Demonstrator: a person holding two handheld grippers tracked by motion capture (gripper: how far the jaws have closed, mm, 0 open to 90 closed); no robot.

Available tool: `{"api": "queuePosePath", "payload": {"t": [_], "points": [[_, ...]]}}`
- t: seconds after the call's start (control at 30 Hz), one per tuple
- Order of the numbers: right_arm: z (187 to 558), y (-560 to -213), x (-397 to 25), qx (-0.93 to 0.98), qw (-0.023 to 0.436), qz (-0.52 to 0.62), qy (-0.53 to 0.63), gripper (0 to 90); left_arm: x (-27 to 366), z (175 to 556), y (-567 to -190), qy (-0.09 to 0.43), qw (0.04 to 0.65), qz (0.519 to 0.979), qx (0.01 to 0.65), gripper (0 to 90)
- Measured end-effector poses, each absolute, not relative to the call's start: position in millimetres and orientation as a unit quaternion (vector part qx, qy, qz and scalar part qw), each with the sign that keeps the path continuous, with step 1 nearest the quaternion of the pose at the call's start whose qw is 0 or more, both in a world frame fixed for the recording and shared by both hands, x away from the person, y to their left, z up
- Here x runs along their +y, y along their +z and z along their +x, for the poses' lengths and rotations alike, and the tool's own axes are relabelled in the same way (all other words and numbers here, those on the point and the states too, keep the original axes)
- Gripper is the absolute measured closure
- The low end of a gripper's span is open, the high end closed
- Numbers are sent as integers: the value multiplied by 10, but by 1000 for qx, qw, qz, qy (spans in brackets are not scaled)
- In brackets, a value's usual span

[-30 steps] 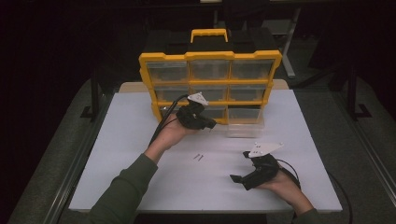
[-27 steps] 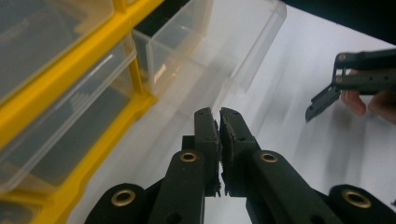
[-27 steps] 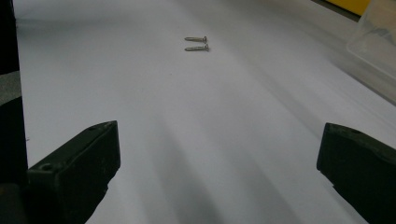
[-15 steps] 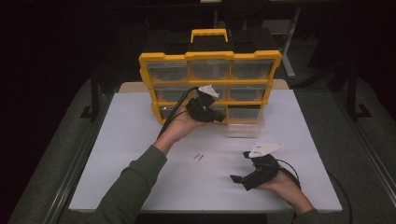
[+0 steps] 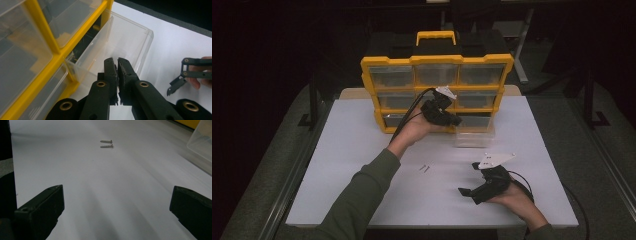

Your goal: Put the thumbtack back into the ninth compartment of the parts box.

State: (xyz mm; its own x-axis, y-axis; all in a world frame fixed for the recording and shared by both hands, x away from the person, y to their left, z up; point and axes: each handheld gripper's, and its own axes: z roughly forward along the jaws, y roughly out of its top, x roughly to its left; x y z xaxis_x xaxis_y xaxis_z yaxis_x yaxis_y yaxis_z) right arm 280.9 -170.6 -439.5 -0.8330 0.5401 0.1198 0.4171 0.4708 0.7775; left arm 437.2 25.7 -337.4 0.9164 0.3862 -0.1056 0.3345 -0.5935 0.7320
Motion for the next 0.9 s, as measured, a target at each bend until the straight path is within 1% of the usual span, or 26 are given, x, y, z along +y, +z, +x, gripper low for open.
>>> {"api": "queuePosePath", "payload": {"t": [0.27,0.53,0.9], "points": [[2808,-4394,-1707,854,70,280,433,0,80,4438,-3406,32,398,895,199,866],[2806,-4392,-1706,854,69,279,434,0,-58,4514,-3560,25,392,897,203,865],[2806,-4393,-1705,854,68,279,434,0,-130,4541,-3693,21,380,901,206,858]]}}
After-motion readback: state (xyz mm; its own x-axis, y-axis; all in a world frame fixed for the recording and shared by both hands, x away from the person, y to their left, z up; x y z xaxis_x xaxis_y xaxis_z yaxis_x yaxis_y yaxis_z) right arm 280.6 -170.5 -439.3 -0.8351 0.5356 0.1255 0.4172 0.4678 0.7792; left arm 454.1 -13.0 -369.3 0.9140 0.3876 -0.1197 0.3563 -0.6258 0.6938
